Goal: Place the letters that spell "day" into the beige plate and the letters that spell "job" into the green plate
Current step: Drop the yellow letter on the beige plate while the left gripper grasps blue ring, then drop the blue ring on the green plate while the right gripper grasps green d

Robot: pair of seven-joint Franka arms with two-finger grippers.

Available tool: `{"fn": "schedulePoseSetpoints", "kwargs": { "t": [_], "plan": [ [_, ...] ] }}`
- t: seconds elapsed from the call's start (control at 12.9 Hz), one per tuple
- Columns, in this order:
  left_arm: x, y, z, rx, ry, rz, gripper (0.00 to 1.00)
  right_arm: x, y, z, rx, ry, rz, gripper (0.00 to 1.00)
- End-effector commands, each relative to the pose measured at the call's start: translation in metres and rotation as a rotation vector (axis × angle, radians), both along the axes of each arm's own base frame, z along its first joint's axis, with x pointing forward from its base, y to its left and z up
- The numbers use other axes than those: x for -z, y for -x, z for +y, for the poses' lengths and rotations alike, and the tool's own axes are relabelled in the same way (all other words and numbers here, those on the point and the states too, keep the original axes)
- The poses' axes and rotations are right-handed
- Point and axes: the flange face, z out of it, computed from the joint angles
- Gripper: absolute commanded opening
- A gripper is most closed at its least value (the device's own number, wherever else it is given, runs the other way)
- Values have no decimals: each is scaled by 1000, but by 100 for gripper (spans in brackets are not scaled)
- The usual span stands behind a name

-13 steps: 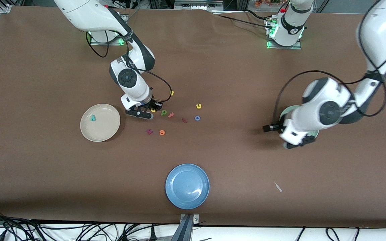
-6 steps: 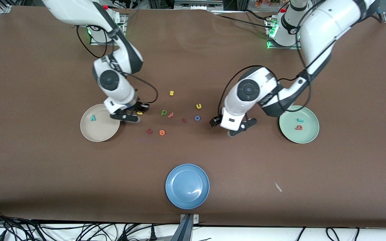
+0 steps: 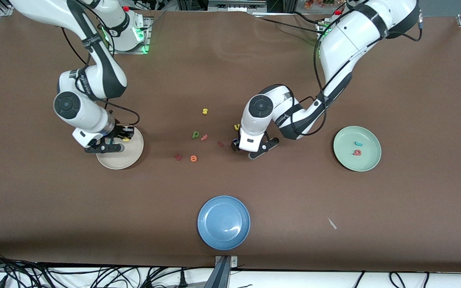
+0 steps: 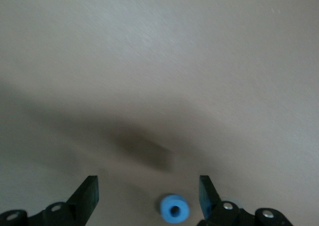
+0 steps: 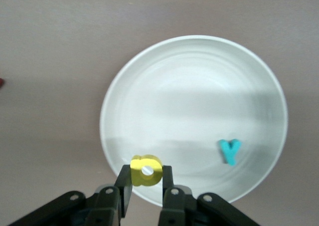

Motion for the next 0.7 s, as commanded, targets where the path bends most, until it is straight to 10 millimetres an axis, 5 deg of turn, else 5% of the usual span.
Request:
{"fn": "schedulePoseSetpoints", "kwargs": {
  "t": [0.0, 0.08, 0.31, 0.62],
  "plan": [
    [7, 1, -21, -17, 12, 9, 83, 0, 4, -1, -27, 3, 3, 65],
    [12, 4, -24, -18, 9, 17, 74, -1, 4, -1, -22, 0, 2, 73],
    [17, 7, -25, -15, 5, 24, 63, -2, 4, 4, 20, -7, 3, 75],
    [18, 8, -26, -9, 4, 25, 27, -3, 7, 83, 160, -25, -3, 75]
  ]
}}
